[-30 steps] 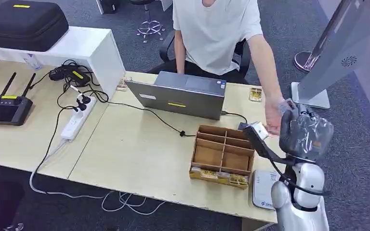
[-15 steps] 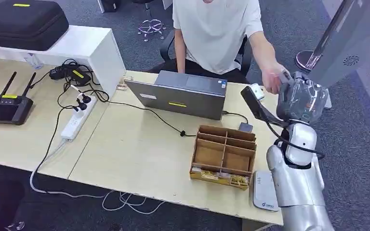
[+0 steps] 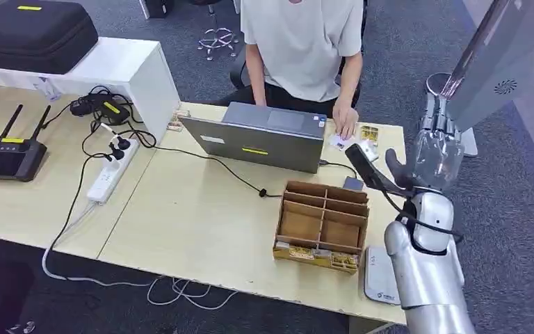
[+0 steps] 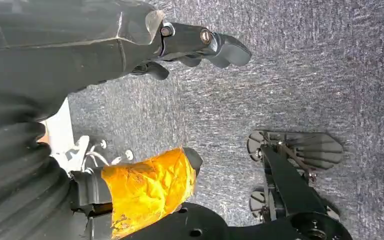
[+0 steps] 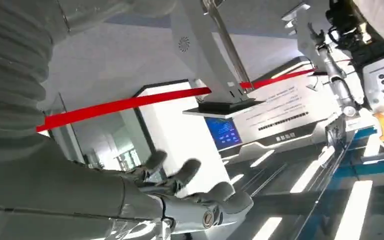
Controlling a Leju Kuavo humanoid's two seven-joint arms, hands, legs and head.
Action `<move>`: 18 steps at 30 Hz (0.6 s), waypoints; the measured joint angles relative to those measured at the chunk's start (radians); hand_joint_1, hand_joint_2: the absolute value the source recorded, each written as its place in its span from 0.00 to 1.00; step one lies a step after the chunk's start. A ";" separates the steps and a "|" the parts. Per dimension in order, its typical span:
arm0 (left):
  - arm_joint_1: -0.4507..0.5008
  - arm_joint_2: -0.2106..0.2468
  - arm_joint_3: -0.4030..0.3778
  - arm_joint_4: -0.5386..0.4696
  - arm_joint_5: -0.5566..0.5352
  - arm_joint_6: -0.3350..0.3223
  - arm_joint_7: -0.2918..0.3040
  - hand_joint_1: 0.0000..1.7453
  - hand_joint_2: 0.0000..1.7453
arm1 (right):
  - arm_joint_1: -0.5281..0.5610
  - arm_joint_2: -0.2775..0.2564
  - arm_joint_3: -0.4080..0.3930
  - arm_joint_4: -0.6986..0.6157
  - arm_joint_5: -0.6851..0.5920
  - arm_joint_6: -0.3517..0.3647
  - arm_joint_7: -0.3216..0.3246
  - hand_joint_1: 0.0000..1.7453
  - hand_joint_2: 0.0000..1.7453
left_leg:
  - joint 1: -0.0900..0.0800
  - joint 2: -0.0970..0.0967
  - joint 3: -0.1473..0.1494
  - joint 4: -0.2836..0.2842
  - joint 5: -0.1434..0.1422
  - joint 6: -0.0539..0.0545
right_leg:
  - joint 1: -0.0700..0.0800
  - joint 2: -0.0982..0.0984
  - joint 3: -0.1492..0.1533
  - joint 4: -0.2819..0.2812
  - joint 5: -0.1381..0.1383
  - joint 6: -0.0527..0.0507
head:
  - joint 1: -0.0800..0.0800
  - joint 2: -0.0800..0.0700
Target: Pass the card to the sensor for recognition and then transmit it.
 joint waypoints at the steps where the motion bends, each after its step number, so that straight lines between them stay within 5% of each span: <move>1: 0.001 0.000 0.000 0.000 0.004 0.000 0.000 0.00 1.00 | 0.019 0.000 0.007 -0.026 -0.009 0.003 -0.010 0.00 1.00 | 0.000 0.000 0.000 0.000 0.000 0.000 | 0.000 0.000 0.000 0.000 0.000 0.000 | 0.000 0.000; 11: 0.005 0.002 0.000 0.000 0.032 0.006 0.013 0.00 1.00 | 0.181 -0.049 0.090 -0.275 -0.064 0.024 -0.063 0.00 1.00 | 0.000 0.001 0.000 0.000 0.000 0.000 | 0.000 0.000 -0.001 -0.001 0.000 0.000 | 0.000 0.000; 18: 0.012 0.008 0.013 0.000 0.069 0.007 0.026 0.00 1.00 | 0.352 -0.165 0.104 -0.555 -0.129 0.054 -0.078 0.00 1.00 | 0.000 0.001 -0.001 0.000 -0.002 0.001 | 0.000 0.000 0.000 -0.001 -0.001 0.000 | 0.000 0.000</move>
